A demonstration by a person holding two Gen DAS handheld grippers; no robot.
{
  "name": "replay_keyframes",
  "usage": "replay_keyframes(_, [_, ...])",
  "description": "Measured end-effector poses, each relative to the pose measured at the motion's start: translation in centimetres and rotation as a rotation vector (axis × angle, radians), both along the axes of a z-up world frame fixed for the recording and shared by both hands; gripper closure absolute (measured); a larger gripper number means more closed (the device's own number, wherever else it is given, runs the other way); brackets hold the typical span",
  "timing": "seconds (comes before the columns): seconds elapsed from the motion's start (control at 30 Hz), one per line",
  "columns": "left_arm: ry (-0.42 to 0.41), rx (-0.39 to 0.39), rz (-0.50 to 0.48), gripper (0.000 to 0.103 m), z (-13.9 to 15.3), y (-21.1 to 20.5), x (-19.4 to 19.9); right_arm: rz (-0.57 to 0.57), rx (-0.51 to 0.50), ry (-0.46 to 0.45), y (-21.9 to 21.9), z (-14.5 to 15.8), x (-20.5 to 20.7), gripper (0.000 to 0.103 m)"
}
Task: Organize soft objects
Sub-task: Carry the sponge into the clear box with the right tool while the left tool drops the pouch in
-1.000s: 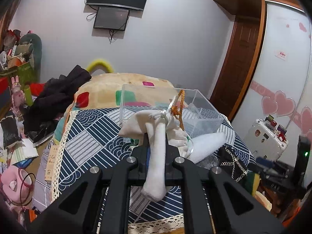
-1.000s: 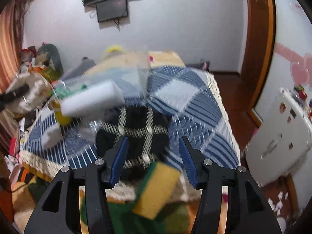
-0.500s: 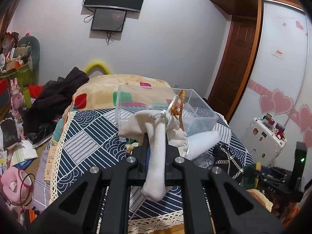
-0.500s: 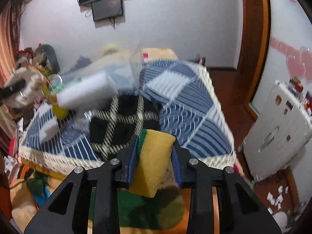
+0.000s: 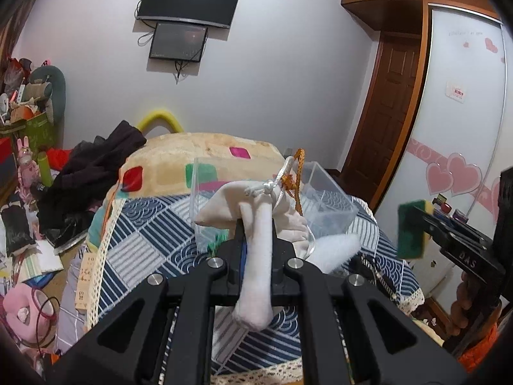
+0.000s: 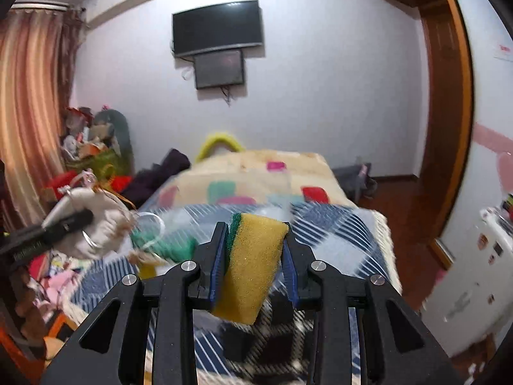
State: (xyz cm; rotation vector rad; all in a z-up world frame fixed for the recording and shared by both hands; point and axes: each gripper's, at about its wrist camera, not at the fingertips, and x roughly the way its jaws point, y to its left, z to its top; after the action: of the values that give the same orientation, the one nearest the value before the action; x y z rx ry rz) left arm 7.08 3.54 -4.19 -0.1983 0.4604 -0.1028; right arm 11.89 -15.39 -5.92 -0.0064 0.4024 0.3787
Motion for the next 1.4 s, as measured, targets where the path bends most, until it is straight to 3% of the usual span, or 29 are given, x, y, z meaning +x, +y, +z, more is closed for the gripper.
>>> replay_keyframes(0.27, [-0.051, 0.018, 0.017, 0.095, 2.1, -0.2, 2.8, 0.063, 0.038, -0.038, 3.0, 1.6, 3.1, 0.074])
replay_keyframes(0.4, [-0.036, 0.012, 0.019, 0.095, 2.3, 0.0, 5.2, 0.069, 0.035, -0.027, 4.1, 1.3, 4.8, 0.074])
replay_keyframes(0.6, [0.024, 0.016, 0.031, 0.095, 1.0, 0.5, 9.1, 0.058, 0.015, 0.02, 5.1, 0.1, 7.4, 0.074])
replay_keyframes(0.83, [0.166, -0.022, 0.018, 0.095, -2.7, 0.9, 13.5, 0.031, -0.036, 0.108, 6.0, -2.2, 9.9, 0.074])
replay_keyframes(1.1, [0.224, -0.011, -0.007, 0.094, -4.2, 0.2, 15.0, 0.031, -0.106, 0.154, 6.7, -2.6, 11.0, 0.073])
replay_keyframes(1.23, [0.227, -0.003, -0.017, 0.08, -4.1, 0.1, 14.9, 0.027, -0.138, 0.176, 7.1, -3.0, 11.5, 0.069])
replay_keyframes(1.33, [0.216, -0.007, -0.015, 0.064, -3.8, 0.2, 14.6, 0.055, -0.118, 0.198, 6.8, -3.0, 11.4, 0.045])
replay_keyframes(1.4, [0.199, -0.005, -0.01, 0.056, -3.4, 0.2, 14.2, 0.05, -0.11, 0.174, 6.5, -2.7, 10.7, 0.042])
